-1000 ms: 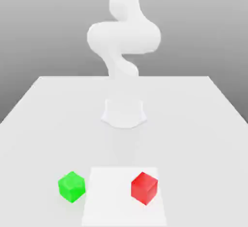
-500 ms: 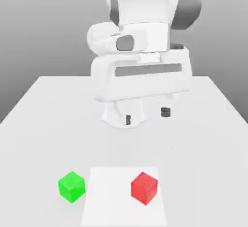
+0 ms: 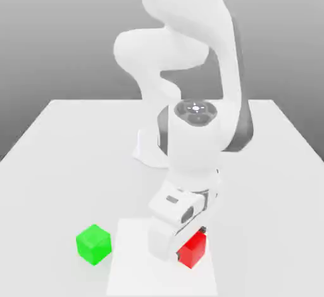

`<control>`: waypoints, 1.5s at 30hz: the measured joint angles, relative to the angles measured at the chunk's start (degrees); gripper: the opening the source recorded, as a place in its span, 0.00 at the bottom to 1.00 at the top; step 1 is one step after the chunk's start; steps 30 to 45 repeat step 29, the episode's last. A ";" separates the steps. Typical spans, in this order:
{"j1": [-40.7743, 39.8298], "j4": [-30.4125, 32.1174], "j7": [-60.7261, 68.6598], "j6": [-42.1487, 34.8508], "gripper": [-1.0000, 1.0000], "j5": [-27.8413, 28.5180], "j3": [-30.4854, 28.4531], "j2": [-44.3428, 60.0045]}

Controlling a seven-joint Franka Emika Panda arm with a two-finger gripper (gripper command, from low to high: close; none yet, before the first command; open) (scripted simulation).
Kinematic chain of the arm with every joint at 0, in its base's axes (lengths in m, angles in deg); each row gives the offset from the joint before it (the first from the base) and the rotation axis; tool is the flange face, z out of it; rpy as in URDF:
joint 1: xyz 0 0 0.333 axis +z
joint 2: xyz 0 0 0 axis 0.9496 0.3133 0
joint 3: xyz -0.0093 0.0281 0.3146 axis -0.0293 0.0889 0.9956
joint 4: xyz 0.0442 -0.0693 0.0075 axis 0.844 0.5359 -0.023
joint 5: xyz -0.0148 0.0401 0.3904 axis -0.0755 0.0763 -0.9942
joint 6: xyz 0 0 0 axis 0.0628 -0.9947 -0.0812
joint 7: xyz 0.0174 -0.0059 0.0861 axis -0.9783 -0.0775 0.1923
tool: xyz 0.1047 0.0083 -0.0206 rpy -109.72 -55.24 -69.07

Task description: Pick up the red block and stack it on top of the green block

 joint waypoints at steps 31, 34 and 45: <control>-20.31 0.84 -14.78 -5.96 1.00 -1.44 -6.82 -6.63; -20.31 0.84 -14.78 -5.96 1.00 -1.44 -6.82 -6.63; -20.31 0.84 -14.78 -5.96 1.00 -1.44 -6.82 -6.63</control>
